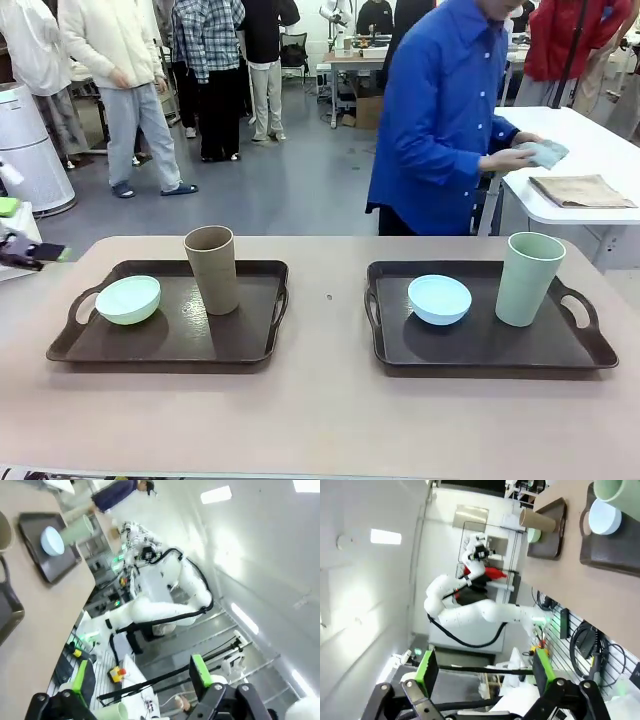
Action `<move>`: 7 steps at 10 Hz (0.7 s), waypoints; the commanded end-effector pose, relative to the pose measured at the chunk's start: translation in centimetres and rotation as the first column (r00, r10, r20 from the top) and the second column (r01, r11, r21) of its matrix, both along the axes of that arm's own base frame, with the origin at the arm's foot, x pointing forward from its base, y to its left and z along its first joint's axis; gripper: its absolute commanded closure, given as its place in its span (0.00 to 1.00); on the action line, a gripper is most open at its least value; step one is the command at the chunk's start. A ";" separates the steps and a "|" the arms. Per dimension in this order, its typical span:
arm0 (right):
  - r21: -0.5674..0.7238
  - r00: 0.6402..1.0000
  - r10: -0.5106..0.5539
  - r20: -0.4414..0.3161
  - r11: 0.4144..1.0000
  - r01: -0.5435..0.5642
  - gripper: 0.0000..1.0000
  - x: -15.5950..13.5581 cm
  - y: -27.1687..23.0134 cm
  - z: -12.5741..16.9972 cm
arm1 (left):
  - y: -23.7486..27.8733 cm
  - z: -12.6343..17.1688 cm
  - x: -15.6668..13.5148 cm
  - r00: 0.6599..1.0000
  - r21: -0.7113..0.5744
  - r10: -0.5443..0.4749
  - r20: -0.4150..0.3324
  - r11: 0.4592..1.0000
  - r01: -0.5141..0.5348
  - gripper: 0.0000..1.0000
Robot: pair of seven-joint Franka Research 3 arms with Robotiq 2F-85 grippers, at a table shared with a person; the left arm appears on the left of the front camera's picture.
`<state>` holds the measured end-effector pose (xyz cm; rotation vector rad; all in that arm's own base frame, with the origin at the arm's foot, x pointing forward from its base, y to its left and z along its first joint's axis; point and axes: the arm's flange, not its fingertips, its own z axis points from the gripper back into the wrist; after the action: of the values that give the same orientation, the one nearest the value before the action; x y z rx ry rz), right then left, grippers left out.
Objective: Set up a tray with a mat and arrange the tableware.
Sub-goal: Pick up the Picnic Bowl and Reusable plastic cup from the Handle tray in front of the human's position and hold them in the air.
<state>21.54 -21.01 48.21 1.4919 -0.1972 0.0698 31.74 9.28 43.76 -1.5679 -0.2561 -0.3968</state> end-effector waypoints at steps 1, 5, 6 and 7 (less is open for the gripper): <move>0.005 0.999 -0.027 -0.033 1.000 0.027 0.00 0.7 -1.5 -0.6 | 2.6 -0.9 -0.6 0.997 -0.049 0.075 0.011 0.996 -0.075 0.00; -0.062 0.997 0.040 -0.070 0.997 -0.044 0.00 1.3 -0.3 -1.1 | 2.2 -0.1 -1.9 0.993 0.095 0.112 0.028 0.989 -0.114 0.00; -0.017 0.996 -0.023 -0.087 1.000 0.022 0.00 1.1 -1.3 -1.7 | 4.6 -0.8 -1.7 0.992 -0.018 0.126 -0.008 0.992 -0.126 0.00; -0.017 0.996 -0.023 -0.087 1.000 0.022 0.00 1.1 -1.3 -1.7 | 4.6 -0.8 -1.7 0.992 -0.018 0.126 -0.008 0.992 -0.126 0.00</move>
<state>23.22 -21.68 46.72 1.4546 -0.1198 -0.0016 30.25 13.16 43.21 -1.5278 -0.3450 -0.3037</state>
